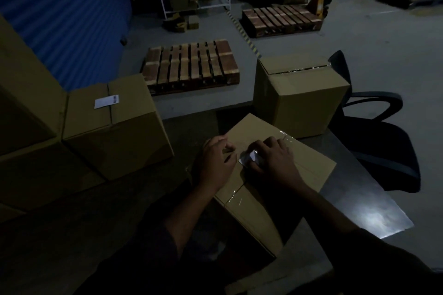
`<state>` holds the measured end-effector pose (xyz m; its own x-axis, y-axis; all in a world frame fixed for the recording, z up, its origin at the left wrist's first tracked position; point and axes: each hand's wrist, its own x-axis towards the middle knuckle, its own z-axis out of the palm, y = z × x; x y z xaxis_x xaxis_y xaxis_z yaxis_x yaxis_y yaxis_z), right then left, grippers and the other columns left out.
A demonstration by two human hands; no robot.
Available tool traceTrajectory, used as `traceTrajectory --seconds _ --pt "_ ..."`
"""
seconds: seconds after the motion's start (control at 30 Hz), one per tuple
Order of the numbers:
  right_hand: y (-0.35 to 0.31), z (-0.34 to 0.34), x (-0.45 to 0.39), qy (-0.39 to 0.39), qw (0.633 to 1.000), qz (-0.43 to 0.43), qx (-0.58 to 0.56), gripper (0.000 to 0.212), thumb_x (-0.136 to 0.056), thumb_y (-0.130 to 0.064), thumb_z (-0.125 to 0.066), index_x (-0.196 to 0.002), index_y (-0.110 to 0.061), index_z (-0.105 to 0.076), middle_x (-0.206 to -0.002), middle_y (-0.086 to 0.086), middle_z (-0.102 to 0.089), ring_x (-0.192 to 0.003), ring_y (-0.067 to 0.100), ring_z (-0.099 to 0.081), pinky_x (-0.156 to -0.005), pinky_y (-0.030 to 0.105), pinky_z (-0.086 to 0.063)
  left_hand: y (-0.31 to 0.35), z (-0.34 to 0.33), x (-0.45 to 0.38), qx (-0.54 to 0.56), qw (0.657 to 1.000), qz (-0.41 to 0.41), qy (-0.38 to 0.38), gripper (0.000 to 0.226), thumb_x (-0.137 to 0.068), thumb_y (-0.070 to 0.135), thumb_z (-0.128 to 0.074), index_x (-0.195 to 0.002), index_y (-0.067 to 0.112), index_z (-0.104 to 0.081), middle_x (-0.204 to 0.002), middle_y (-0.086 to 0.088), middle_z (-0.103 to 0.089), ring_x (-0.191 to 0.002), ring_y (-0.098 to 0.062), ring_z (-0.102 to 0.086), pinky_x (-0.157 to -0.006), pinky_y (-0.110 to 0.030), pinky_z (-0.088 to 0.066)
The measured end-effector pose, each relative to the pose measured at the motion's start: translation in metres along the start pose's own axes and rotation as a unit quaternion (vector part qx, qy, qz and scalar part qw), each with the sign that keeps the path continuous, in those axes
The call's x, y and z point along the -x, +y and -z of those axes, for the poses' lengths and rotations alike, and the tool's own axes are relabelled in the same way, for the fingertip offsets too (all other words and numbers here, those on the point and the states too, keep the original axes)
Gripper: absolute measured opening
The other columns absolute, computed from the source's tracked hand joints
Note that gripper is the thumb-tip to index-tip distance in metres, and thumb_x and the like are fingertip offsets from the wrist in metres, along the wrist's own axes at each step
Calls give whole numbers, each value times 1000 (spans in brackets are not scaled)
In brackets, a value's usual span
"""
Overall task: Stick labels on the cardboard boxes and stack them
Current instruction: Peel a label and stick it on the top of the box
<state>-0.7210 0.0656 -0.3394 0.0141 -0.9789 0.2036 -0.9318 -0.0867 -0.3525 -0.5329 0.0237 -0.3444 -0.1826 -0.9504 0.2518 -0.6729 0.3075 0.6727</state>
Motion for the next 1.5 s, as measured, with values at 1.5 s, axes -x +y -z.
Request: traceTrajectory --seconds 1.5 --pt "-7 -2 11 9 1000 -4 -15 40 -90 -58 -46 -119 -34 -60 -120 -3 -51 -108 17 -39 -82 32 -31 -26 -7 -18 26 997 -70 -29 16 -93 14 -67 -101 27 -73 -138 7 -65 -134 -9 -56 -105 -39 -54"
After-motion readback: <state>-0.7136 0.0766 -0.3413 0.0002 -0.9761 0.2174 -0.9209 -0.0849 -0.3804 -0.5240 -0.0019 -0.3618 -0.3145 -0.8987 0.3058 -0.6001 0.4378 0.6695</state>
